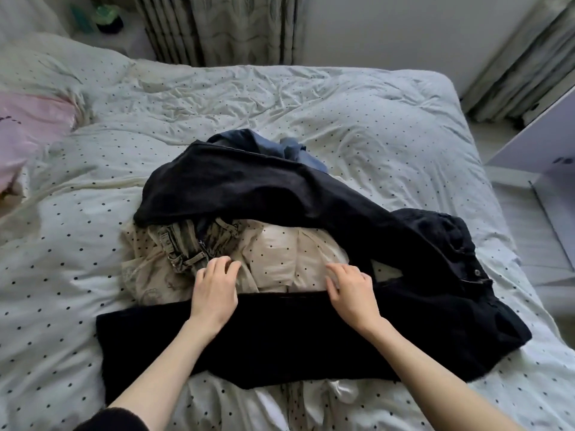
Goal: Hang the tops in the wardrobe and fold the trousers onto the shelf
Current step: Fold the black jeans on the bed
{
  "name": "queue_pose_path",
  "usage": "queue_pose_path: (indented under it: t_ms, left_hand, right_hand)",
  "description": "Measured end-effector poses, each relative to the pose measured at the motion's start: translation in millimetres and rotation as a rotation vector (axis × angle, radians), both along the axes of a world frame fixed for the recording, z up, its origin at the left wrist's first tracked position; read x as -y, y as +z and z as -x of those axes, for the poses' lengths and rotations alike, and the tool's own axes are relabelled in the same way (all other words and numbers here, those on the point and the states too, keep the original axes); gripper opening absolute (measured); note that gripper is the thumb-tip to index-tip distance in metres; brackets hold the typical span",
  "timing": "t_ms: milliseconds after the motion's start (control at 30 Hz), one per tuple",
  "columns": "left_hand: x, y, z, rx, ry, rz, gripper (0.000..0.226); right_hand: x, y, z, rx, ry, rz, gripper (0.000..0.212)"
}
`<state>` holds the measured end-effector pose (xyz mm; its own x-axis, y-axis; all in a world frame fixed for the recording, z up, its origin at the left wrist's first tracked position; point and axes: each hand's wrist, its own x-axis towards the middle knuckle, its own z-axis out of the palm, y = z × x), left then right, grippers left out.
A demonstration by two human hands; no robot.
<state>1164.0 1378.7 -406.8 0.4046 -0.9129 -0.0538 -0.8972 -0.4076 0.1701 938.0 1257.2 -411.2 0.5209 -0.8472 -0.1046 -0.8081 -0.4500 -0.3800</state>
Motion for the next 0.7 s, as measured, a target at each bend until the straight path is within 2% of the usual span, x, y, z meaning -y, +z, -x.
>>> queue_pose_path:
  t_ms: [167, 367, 433, 533, 600, 700]
  left_hand:
    - [96, 23, 66, 0.066, -0.293, 0.208, 0.059]
    - [211, 20, 107, 0.187, -0.432, 0.003, 0.077]
    - [231, 20, 111, 0.251, -0.514, -0.072, 0.089]
    - [246, 15, 126, 0.346, -0.59, -0.22, 0.101]
    - [242, 13, 129, 0.388, -0.556, -0.288, 0.094]
    - [217, 15, 136, 0.453, -0.513, -0.234, 0.055]
  right_hand:
    - [63, 18, 53, 0.036, -0.293, 0.125, 0.046]
    - [148, 4, 77, -0.135, -0.305, -0.017, 0.065]
    - [153, -3, 72, -0.061, -0.309, -0.04, 0.052]
    - [123, -19, 86, 0.087, -0.234, 0.123, 0.03]
    - [93, -31, 99, 0.118, -0.168, 0.224, 0.032]
    - [78, -38, 117, 0.129, -0.085, 0.188, 0.035]
